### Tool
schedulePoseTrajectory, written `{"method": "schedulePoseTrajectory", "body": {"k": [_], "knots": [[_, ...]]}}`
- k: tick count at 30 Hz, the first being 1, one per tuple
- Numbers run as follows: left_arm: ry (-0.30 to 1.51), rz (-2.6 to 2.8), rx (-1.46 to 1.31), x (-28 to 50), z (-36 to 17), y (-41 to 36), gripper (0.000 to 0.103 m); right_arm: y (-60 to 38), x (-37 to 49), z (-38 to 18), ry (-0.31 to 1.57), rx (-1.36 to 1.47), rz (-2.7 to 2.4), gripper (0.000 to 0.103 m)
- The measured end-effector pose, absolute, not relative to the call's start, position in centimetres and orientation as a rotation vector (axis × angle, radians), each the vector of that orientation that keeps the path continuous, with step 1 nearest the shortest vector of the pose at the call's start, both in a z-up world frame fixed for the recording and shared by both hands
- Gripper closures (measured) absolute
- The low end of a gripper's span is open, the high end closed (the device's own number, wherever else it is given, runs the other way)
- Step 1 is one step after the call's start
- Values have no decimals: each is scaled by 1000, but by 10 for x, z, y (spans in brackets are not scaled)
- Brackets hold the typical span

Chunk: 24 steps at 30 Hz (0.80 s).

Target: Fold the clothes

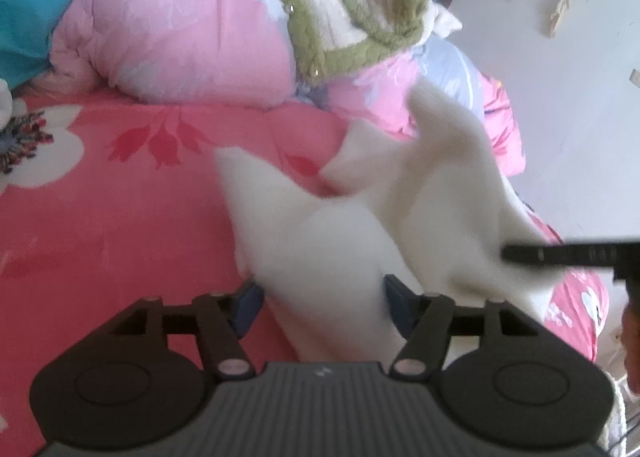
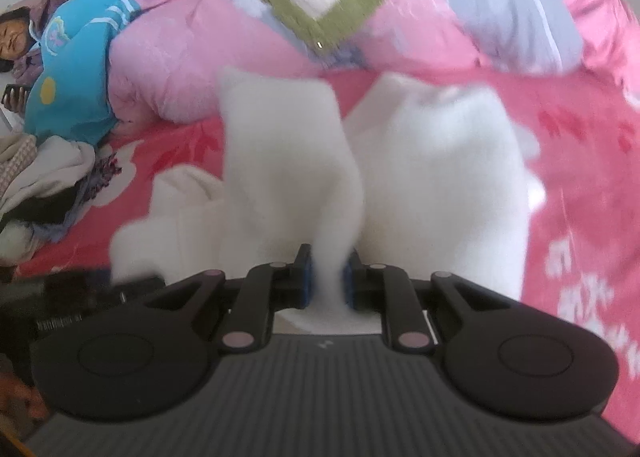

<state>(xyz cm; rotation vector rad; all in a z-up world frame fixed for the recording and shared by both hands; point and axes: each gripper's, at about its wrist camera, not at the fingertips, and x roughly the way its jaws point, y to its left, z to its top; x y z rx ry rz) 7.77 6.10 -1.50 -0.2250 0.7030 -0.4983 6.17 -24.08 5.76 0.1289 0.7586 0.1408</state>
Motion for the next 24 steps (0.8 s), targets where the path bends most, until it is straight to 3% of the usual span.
{"method": "schedulePoseTrajectory", "body": {"k": [24], "knots": [[647,-503,-124,62,-19,35,39,-285,-21,19,770,279,255,89]]}}
